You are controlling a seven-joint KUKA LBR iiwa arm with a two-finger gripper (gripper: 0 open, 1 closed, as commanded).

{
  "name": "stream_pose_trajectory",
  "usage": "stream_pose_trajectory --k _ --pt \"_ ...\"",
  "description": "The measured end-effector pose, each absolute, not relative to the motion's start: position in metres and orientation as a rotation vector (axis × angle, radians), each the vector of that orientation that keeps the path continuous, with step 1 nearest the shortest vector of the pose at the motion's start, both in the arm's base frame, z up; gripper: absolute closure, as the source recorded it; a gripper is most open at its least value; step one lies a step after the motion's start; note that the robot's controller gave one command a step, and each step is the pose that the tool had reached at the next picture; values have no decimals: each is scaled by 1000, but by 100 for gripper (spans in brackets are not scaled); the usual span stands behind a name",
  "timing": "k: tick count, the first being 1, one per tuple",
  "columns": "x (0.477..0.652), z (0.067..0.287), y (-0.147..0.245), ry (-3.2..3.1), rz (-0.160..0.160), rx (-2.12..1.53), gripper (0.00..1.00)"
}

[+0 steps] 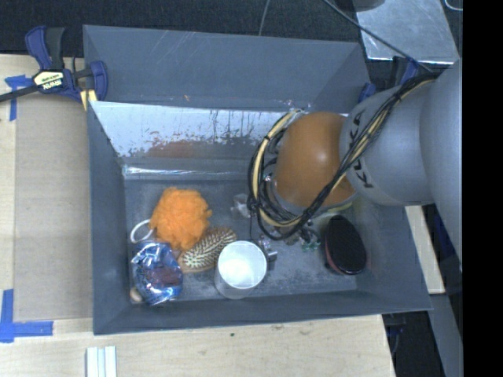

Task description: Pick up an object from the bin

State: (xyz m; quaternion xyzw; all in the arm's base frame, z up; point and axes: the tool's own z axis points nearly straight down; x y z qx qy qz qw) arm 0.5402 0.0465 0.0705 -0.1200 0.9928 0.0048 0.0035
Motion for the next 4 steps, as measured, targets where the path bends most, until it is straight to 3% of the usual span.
stream_pose_trajectory --k 1,2,3,4 --pt "497 71 115 3038 15 -745 0" --pt "549 71 177 2990 15 -878 0" --pt "548 72 174 2993 12 -876 100" --pt "557 157 149 2995 10 -830 100"
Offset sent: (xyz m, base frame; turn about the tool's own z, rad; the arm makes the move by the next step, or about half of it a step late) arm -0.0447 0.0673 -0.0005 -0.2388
